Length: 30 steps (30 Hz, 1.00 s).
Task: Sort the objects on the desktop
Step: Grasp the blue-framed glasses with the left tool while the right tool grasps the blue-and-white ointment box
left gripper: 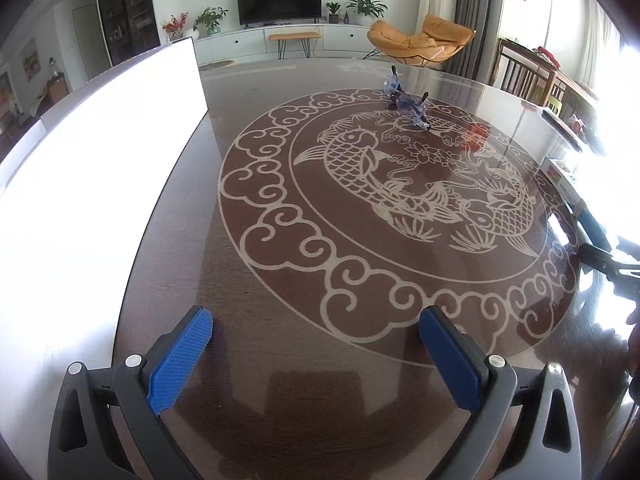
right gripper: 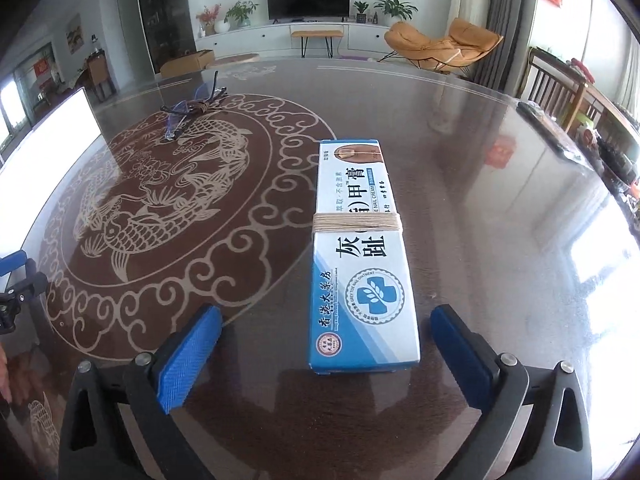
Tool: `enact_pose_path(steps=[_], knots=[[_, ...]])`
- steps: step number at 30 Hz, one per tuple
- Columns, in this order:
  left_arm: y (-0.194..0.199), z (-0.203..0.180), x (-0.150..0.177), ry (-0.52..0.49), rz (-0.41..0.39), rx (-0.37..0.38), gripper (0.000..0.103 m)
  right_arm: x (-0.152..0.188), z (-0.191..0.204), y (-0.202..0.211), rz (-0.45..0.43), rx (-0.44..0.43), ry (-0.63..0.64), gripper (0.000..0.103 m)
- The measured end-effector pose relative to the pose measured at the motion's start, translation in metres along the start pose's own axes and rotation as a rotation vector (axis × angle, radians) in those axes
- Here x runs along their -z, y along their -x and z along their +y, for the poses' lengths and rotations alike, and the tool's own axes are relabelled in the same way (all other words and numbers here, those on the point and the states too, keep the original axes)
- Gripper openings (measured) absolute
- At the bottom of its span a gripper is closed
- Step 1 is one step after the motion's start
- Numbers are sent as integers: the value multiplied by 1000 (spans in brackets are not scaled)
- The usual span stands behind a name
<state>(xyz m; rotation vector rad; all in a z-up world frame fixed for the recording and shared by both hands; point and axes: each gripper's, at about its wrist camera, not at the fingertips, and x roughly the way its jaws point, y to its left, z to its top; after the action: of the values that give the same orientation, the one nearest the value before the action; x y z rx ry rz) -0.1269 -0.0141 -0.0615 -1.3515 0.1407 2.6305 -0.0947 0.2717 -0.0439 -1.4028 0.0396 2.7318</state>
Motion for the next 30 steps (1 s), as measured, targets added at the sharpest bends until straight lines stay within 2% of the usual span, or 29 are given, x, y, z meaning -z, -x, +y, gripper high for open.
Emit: enact_pose_path(steps=[3, 9, 13, 18, 19, 20, 21, 22, 26, 30], knots=[[-16, -28, -23, -41, 1, 28, 103, 0, 0, 0, 0, 0, 0, 103], [-72, -78, -104, -105, 2, 72, 103, 0, 0, 0, 0, 0, 0, 103], [-106, -91, -152, -86, 1, 60, 103, 0, 0, 0, 0, 0, 0, 103], [-129, -89, -187, -85, 7, 49, 103, 0, 0, 0, 0, 0, 0, 103], [-128, -85, -190, -78, -14, 46, 87, 0, 0, 0, 0, 0, 0, 103], [-125, -82, -191, -77, -41, 46, 54, 0, 0, 0, 0, 0, 0, 103], [-124, -81, -192, -85, -49, 50, 38, 0, 0, 0, 0, 0, 0, 103], [-123, -79, -191, -96, -46, 55, 30, 0, 0, 0, 0, 0, 0, 103], [-106, -65, -168, -100, -59, 96, 29, 0, 0, 0, 0, 0, 0, 103], [-67, -46, -119, -80, -59, 116, 29, -1, 1, 0, 0, 0, 0, 103]])
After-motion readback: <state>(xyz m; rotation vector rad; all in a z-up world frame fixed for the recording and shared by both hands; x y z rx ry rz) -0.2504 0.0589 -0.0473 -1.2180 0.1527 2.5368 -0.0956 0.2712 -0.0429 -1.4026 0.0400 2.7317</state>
